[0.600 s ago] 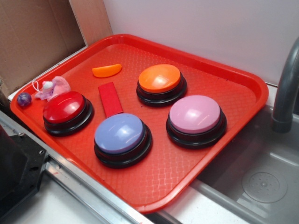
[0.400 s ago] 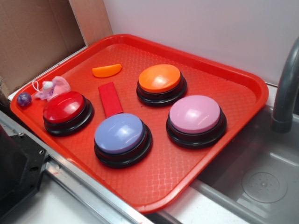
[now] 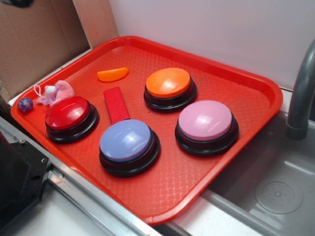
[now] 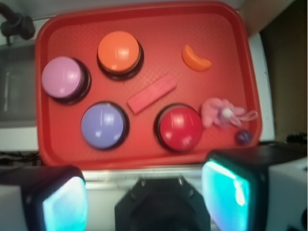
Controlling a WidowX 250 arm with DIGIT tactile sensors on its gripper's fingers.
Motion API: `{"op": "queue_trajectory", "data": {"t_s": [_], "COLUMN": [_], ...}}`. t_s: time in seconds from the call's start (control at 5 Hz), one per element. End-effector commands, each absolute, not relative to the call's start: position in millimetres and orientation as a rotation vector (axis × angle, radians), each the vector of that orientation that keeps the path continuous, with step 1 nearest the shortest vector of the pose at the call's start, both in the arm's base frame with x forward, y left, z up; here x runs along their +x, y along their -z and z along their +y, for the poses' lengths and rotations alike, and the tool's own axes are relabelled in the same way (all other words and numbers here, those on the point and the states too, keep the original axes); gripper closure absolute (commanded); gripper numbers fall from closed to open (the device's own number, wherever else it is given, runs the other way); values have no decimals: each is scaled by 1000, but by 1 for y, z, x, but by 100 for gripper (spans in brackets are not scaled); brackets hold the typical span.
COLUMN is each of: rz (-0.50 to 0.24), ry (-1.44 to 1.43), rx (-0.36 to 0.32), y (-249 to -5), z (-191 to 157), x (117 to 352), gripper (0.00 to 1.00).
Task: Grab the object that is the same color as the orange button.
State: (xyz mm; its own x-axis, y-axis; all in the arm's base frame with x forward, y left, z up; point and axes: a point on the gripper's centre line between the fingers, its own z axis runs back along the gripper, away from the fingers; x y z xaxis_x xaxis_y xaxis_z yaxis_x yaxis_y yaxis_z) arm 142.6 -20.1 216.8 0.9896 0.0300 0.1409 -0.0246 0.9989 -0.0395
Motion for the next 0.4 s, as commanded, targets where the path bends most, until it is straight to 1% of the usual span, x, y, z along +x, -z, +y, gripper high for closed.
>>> {"op": "queue_trajectory", "data": {"t_s": [0.0, 0.2], "rz": [-262, -268], "ry": [-35, -127], "rx": [-55, -39], "y": [-177, -151], "z": [-2, 25], "x": [202, 234], "gripper": [0, 0]}}
